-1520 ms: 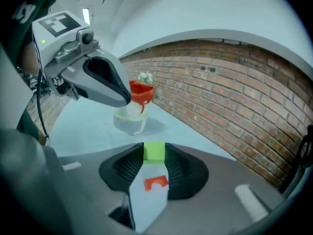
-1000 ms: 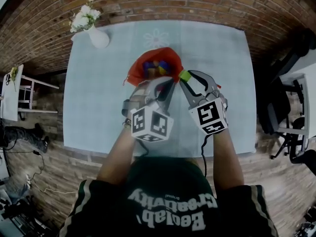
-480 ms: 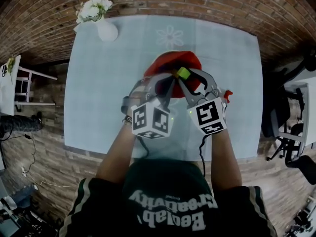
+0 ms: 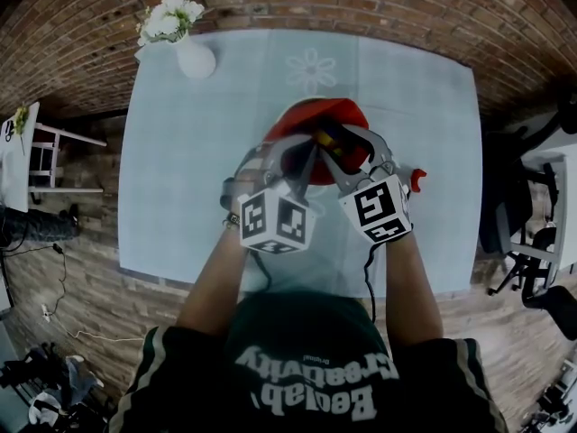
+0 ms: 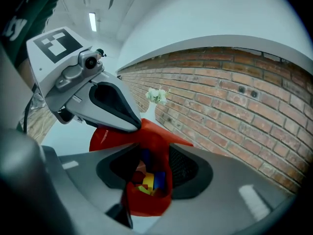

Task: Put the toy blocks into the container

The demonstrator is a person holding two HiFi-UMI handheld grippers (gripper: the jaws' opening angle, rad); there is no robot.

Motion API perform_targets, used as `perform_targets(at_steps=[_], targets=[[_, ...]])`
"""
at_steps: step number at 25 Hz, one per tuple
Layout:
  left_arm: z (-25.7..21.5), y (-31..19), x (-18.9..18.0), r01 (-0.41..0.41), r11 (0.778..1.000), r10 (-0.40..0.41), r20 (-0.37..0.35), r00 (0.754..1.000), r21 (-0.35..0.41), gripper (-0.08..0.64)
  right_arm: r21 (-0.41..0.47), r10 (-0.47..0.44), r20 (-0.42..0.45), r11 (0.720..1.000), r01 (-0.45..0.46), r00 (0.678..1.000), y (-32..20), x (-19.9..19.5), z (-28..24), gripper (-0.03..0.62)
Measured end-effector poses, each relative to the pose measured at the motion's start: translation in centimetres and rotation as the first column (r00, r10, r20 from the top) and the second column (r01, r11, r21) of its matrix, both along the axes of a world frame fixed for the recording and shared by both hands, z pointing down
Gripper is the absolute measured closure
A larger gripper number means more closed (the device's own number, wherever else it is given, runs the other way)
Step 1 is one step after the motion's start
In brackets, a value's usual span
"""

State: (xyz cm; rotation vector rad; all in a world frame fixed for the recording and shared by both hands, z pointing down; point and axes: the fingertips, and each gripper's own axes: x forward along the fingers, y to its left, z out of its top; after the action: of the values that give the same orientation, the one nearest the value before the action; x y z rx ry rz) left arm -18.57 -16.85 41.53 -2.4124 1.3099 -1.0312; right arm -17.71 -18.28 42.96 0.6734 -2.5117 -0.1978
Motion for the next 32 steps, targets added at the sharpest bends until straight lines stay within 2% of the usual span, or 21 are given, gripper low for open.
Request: perform_targets(at_steps=[3,4,5,6,13,17,25,29,32], targets=[[0.1,0.0,-0.1,0.000,1.000,0.000,0.001,1.000,-0.003,0.555,0.007,0.004,-0.002,1.000,-0.004,1.000,-0.1,0.1,-0.1,0.408],[0.1,0.0,-0.1,0.000,1.000,0.000,0.000,1.000,-0.004,0.555,0.020,0.014,-0.001,1.000,-0.014,1.000,-0.2,0.2,-0.3,0.441],[0.1,0.1,0.0,-0.001,1.000,0.001,-0.001,1.000,-0.006,0.555,0.033,0.027,0.005,0.999,-0.027,1.000,-0.2,0.5,-0.5,0.544],[0.1,0.1,0.1,-0.003,1.000,0.003,-0.002,1.000,-0.007,0.555,0.041,0.035,0.013,0.999,-0.035,0.999,-0.2,0.7,-0.7,0.586],[0.1,0.1,1.3,-0.035,0.999,0.035,-0.002,0.999,-0.007,0.555,0.075,0.066,0.015,0.995,-0.067,0.998,-0.2,1.9,-1.4,0.586],[0.3,0.1,3.6,-0.075,0.997,0.075,-0.005,0.997,-0.009,0.555,0.091,0.121,0.009,0.988,-0.122,0.993,-0.3,4.7,-1.6,0.586],[0.4,0.4,13.2,-0.212,0.977,0.212,-0.022,0.977,-0.004,0.555,0.094,0.274,0.007,0.957,-0.273,0.962,-0.5,14.7,-1.8,0.586],[0.8,1.1,19.2,-0.291,0.957,0.290,-0.032,0.956,-0.010,0.555,0.092,0.368,0.012,0.925,-0.368,0.930,-0.2,21.3,-2.0,0.586],[1.5,1.8,22.8,-0.339,0.940,0.338,-0.040,0.940,-0.024,0.555,0.071,0.406,0.009,0.911,-0.406,0.914,0.0,24.7,-1.2,0.586]])
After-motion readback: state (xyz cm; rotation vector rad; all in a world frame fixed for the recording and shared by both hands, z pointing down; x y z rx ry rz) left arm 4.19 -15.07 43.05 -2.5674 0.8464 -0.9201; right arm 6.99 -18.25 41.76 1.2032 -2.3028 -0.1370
